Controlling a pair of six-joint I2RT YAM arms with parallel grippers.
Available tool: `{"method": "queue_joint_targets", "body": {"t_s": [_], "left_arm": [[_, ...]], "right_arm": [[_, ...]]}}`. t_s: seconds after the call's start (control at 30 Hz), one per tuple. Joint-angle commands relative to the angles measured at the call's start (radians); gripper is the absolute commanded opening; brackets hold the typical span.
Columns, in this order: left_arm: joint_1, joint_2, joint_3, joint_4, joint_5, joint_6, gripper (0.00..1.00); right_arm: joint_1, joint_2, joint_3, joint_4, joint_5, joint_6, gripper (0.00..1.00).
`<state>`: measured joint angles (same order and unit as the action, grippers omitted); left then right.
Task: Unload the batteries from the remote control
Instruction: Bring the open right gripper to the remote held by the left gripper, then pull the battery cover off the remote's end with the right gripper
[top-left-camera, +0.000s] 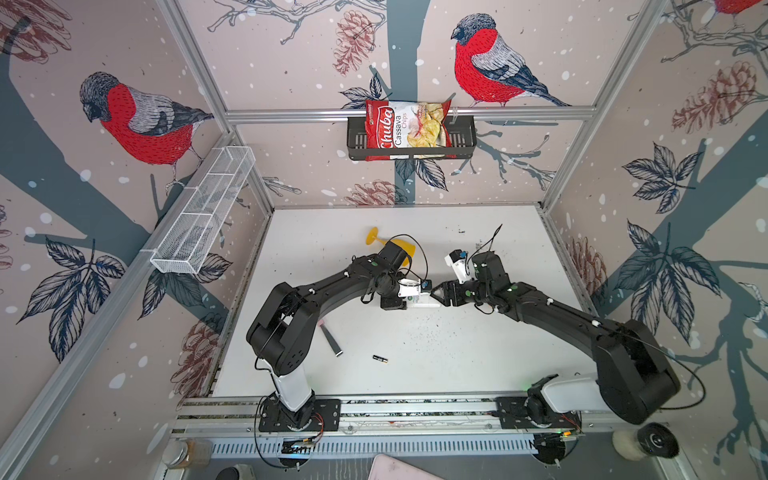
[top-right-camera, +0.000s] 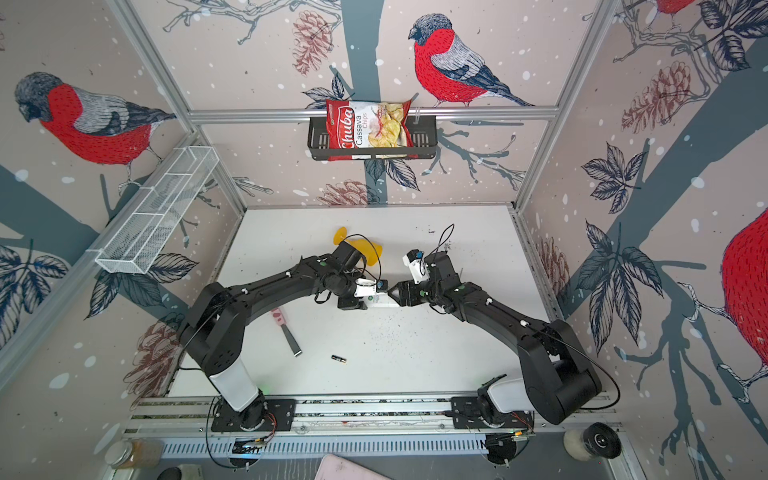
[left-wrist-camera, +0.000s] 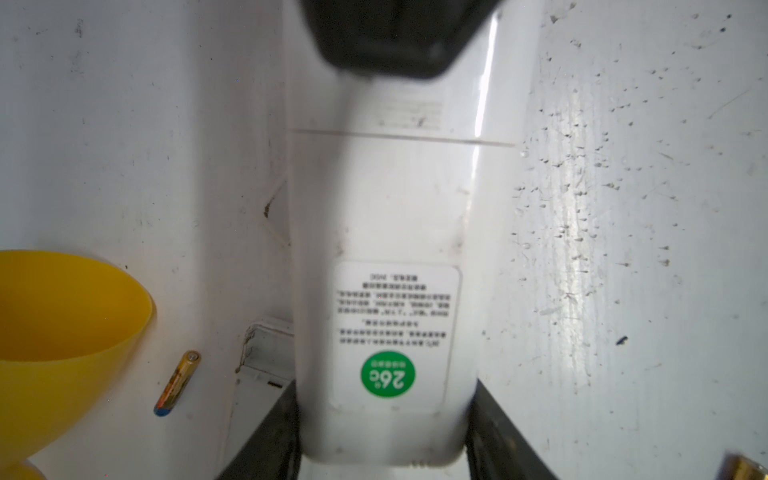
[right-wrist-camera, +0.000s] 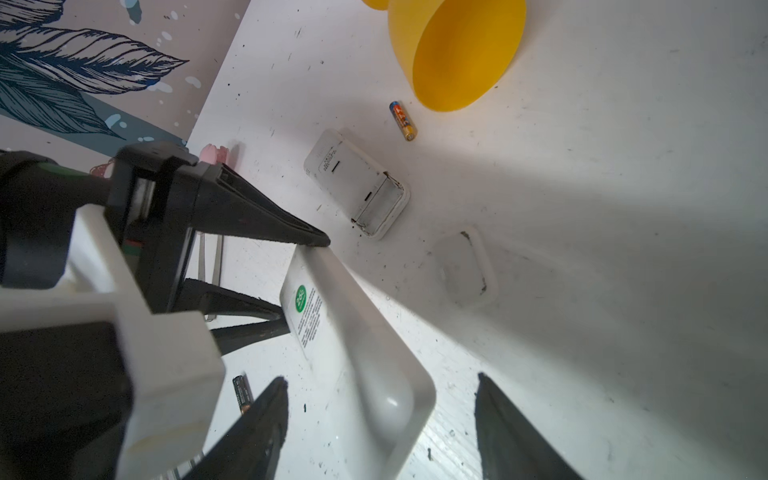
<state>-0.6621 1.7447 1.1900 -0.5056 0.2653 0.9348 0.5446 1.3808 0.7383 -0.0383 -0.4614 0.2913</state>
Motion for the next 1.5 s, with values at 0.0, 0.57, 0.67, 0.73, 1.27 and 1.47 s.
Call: {"method": "queue_joint_targets", "body": {"t_s": [0.0,0.57,0.67,0.73,1.27,1.47], "left_arm": [[-0.003,0.004,-0.019,0.079,0.044,-0.002,0.47],[-0.010,0.069,0.003,0.117,0.063,-0.022,0.44],[-0.008,0.070,0.009,0.121,0.064,-0.023,0.44],[-0.008,0.072,0.011,0.121,0.067,-0.024,0.44],[0.017,0.057,-0.013,0.129,0.081,-0.030,0.43],[0.024,0.050,-0.019,0.116,0.077,-0.028,0.42]], "right_arm": [[0.011,0.000,-0.012,-0.002,0.039,0.026,0.69],[0.016,0.128,0.051,-0.047,0.084,0.042,0.53],[0.014,0.129,0.053,-0.048,0.091,0.042,0.51],[0.013,0.133,0.055,-0.049,0.092,0.043,0.47],[0.005,0.167,0.070,-0.068,0.122,0.038,0.45],[0.006,0.159,0.064,-0.071,0.135,0.037,0.49]]}}
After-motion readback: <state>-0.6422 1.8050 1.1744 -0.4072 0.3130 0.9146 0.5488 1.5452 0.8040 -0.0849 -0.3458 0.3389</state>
